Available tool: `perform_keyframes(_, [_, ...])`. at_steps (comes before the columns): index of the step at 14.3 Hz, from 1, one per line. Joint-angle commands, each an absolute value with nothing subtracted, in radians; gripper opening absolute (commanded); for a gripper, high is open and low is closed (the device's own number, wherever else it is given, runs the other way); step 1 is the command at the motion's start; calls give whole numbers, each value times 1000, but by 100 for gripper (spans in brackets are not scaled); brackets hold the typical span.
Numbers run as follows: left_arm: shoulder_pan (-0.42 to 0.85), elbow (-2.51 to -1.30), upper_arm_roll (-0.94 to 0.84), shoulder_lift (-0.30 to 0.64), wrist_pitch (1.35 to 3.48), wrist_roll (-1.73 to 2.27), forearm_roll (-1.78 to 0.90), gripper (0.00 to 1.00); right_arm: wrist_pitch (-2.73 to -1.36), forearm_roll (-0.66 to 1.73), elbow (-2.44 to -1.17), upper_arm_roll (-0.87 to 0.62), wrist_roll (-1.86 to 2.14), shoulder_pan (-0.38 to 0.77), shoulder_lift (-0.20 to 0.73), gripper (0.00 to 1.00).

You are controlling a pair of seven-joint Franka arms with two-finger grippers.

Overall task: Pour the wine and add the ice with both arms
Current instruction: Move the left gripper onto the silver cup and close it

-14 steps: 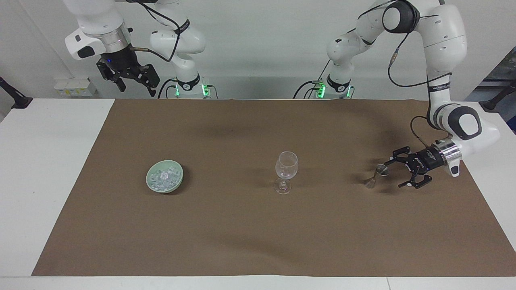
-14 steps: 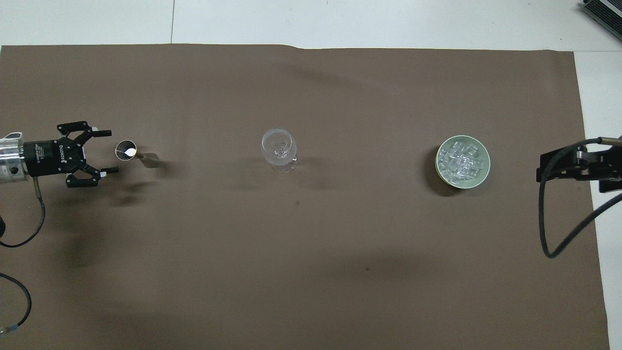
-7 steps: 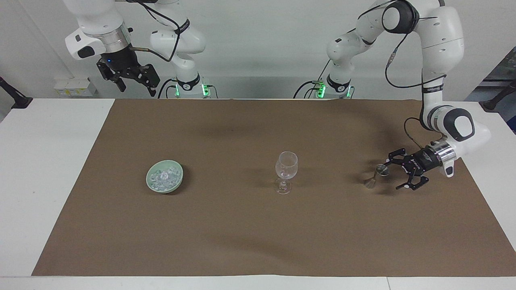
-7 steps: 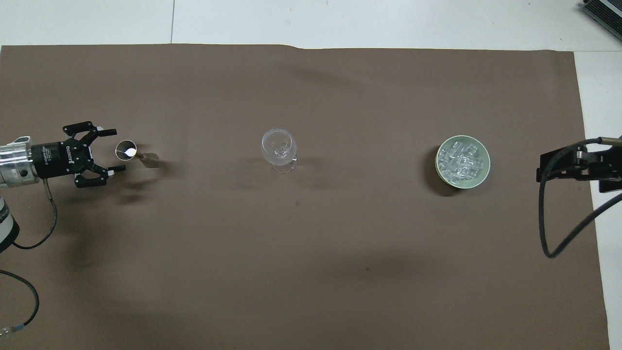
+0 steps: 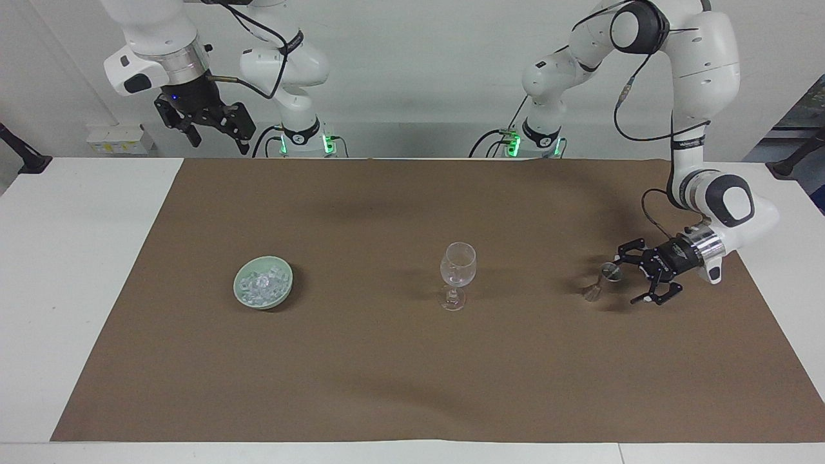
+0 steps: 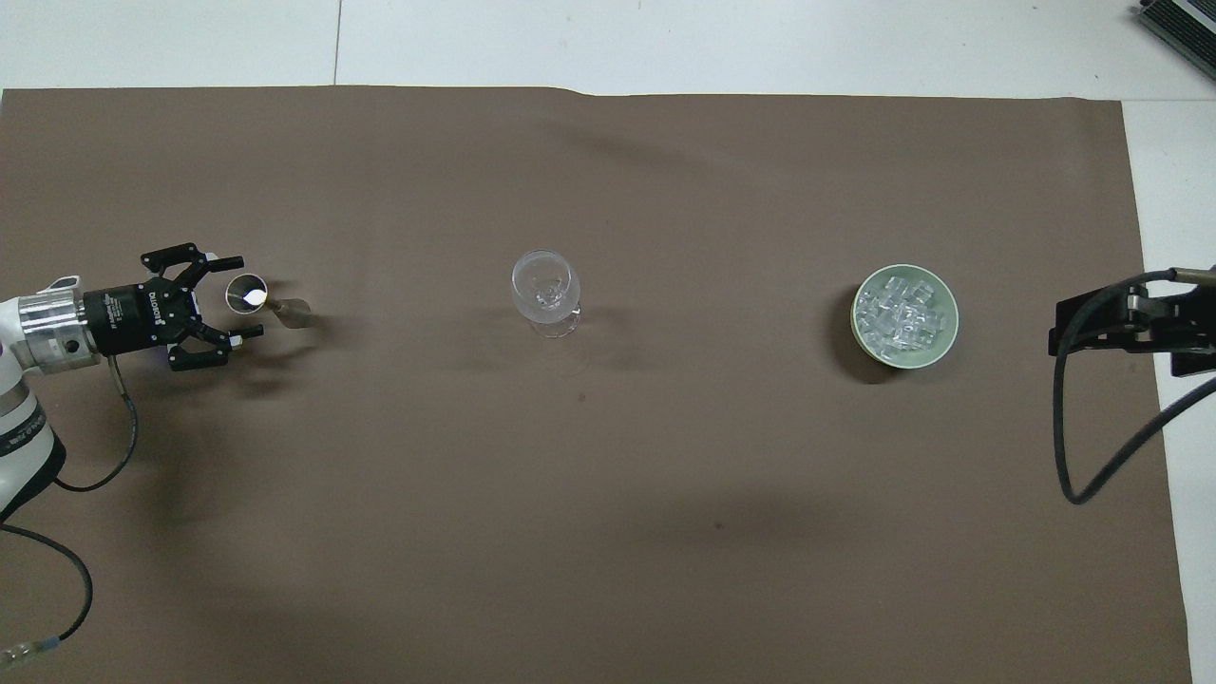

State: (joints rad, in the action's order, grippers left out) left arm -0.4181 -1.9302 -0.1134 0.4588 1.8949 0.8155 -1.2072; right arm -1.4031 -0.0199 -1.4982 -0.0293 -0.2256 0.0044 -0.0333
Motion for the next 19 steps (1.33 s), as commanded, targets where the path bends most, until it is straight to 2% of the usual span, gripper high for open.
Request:
perform_keyframes(1, [-403,-1996,-104,416,1921,753,-1239,100,-1404,0,-1503,-35,-193,-15,-43,100])
perform_keyframes(19, [-354,-2022,-106,407,1960,721,-1319,100,-1404,0,-1503,-35,-193,-15,-43,100])
